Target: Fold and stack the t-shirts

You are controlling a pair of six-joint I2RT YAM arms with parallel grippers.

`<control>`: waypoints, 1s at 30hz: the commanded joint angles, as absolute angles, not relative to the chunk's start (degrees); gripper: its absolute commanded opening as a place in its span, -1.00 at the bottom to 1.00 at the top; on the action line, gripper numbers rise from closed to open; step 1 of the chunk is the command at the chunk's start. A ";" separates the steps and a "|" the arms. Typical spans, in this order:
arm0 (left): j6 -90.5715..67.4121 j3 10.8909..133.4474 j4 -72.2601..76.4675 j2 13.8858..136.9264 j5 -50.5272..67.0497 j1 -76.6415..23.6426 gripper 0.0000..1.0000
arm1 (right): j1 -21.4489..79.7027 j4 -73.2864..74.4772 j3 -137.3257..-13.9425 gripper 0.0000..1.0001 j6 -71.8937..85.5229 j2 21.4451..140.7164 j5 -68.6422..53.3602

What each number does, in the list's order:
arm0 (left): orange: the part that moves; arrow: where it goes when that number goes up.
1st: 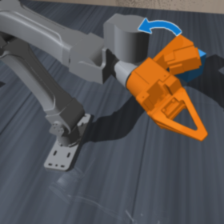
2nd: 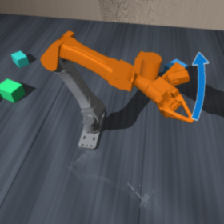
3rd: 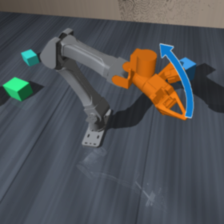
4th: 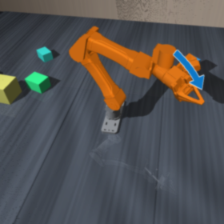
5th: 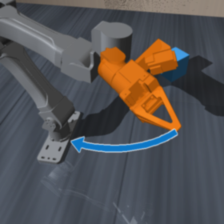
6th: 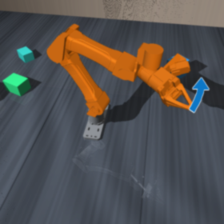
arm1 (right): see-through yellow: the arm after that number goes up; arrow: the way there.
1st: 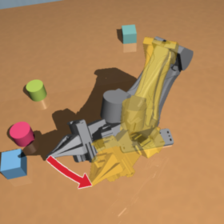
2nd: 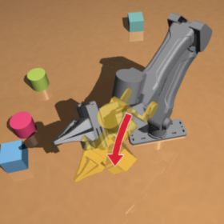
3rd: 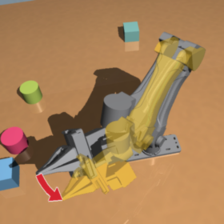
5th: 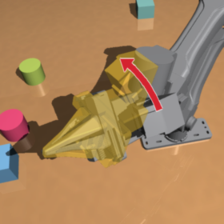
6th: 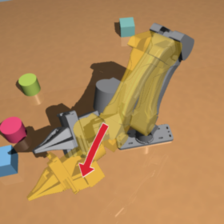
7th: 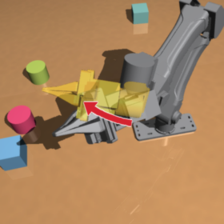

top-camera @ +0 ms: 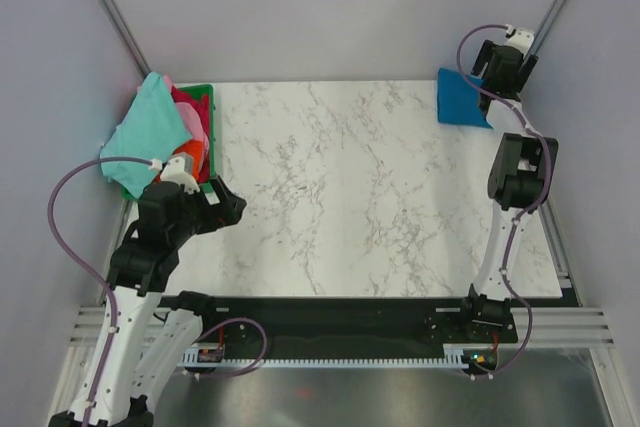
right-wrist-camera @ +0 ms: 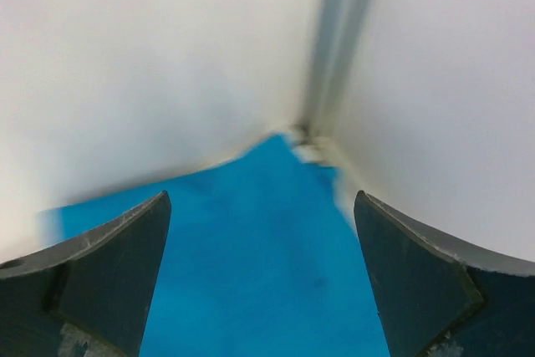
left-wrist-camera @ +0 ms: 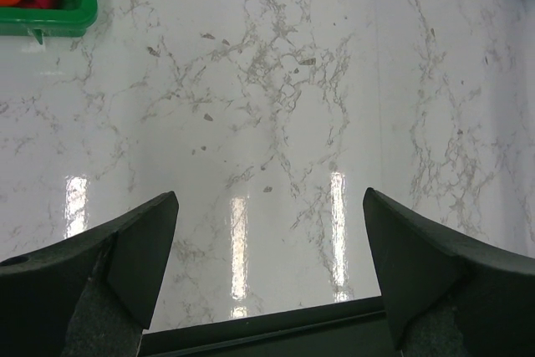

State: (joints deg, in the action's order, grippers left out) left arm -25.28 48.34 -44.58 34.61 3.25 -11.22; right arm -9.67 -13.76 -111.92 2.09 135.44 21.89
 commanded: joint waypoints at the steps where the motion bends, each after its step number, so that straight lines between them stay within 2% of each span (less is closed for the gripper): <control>1: -25.66 48.17 -42.45 33.49 3.87 -9.93 0.99 | -9.32 -17.84 -104.17 0.96 22.79 125.07 3.64; 4: -25.84 48.16 -42.54 33.14 3.43 -9.93 0.99 | -9.32 -20.38 -98.36 0.81 32.91 125.85 -9.26; 9: -25.84 47.99 -42.45 31.38 3.69 -9.93 0.99 | -11.07 -34.95 -90.63 0.54 47.17 132.97 -21.25; 13: -25.84 47.90 -42.36 29.71 3.78 -9.93 0.99 | -13.44 -54.96 -84.64 0.50 61.67 139.11 -26.97; 15: -25.84 47.90 -42.36 29.45 3.95 -9.93 0.99 | -13.97 -57.91 -85.95 0.38 68.97 144.21 -31.28; 18: -25.84 47.90 -42.28 29.01 3.87 -9.93 0.99 | -14.59 -62.14 -85.61 0.38 72.77 145.81 -33.30; 21: -25.84 47.90 -42.28 28.57 3.78 -9.93 0.99 | -14.68 -58.55 -86.31 0.43 69.37 142.04 -35.15; 24: -25.84 47.90 -42.28 28.39 3.78 -9.76 0.99 | -14.42 -48.28 -88.59 0.51 64.44 134.93 -36.56; 27: -25.84 47.90 -42.19 28.48 3.78 -9.49 0.99 | -14.06 -30.90 -93.68 0.71 55.31 126.50 -37.26; 28: -25.84 47.90 -42.27 28.48 3.87 -9.32 0.99 | -13.80 -19.89 -96.65 0.78 49.11 124.39 -35.70; 30: -25.84 47.90 -42.19 28.56 3.87 -9.14 0.99 | -13.36 -8.93 -99.39 0.96 42.83 117.62 -32.36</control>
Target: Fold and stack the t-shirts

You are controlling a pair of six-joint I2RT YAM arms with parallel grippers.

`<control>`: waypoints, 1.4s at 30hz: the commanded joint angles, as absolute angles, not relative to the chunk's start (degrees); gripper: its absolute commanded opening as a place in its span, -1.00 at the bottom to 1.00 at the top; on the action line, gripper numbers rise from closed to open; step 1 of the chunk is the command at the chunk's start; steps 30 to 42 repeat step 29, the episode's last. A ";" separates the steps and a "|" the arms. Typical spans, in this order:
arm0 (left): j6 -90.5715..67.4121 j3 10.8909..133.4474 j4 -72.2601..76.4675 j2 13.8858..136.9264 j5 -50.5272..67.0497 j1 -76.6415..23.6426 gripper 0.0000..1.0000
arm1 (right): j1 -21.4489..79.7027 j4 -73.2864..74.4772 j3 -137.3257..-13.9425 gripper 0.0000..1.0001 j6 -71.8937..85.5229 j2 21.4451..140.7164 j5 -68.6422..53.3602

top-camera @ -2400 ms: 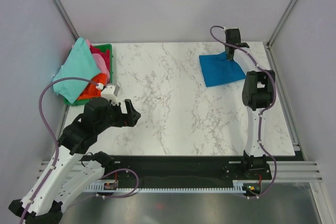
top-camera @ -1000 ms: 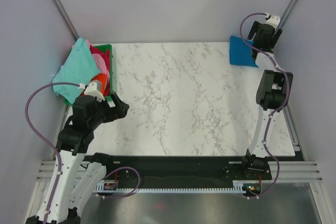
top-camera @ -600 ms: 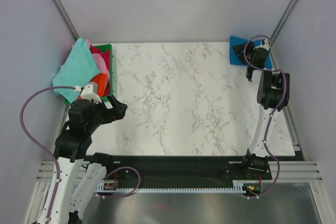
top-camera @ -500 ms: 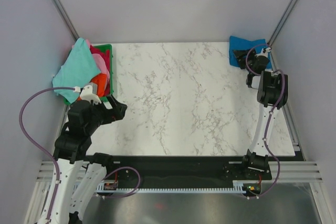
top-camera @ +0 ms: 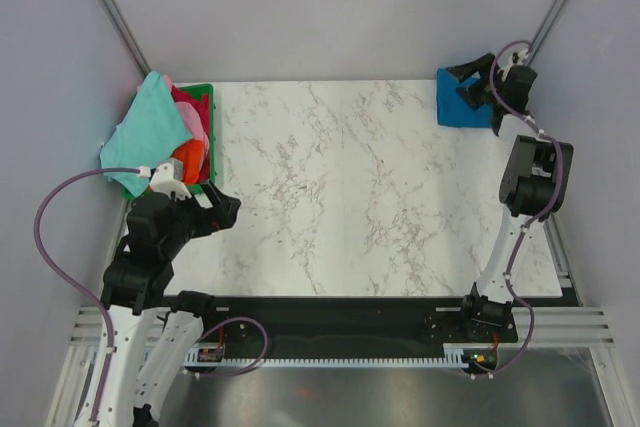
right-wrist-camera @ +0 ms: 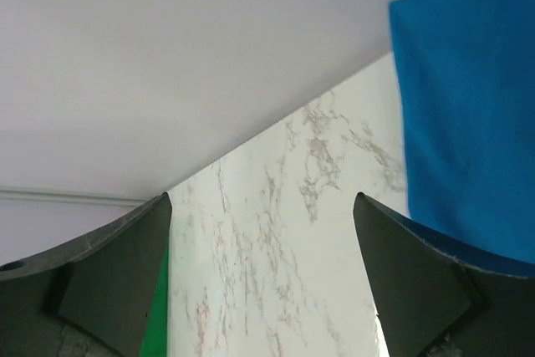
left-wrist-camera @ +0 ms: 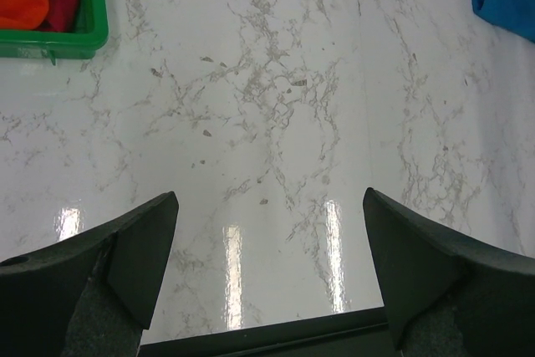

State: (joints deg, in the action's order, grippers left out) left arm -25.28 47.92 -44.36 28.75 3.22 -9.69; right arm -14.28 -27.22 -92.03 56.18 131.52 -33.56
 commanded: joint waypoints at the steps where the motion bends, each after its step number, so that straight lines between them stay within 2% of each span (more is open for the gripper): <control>1: -25.84 47.90 -42.27 28.74 3.95 -9.05 0.99 | -12.40 0.35 -101.06 0.96 35.58 115.16 -28.17; 3: -25.84 47.81 -42.27 29.18 4.13 -8.79 0.99 | -10.91 8.49 -100.47 0.96 28.95 107.26 -22.27; 8: -25.84 47.81 -42.19 30.23 4.48 -8.26 0.99 | -1.51 10.73 -76.24 0.96 22.76 83.12 -7.32; 9: -25.84 47.90 -42.19 30.32 4.48 -8.26 0.99 | 1.64 9.33 -68.20 0.96 22.76 80.27 -7.56; 12: -25.75 47.90 -42.19 30.76 5.36 -8.35 0.99 | 4.39 5.03 -55.68 0.96 26.89 69.90 -11.85; 15: -25.58 47.90 -42.01 31.81 6.50 -8.35 0.99 | 7.11 0.44 -37.94 0.96 27.69 59.00 -14.94; 19: -25.49 47.99 -42.01 32.69 6.86 -8.35 0.99 | 7.38 4.30 -29.38 0.96 27.51 45.74 -15.99; 25: -25.49 47.99 -42.01 33.57 6.77 -8.35 0.99 | 7.38 8.52 -24.00 0.96 29.53 37.36 -19.07; 42: -25.58 47.99 -42.01 33.84 6.24 -8.35 0.99 | 7.47 9.05 -23.55 0.96 28.48 38.93 -20.48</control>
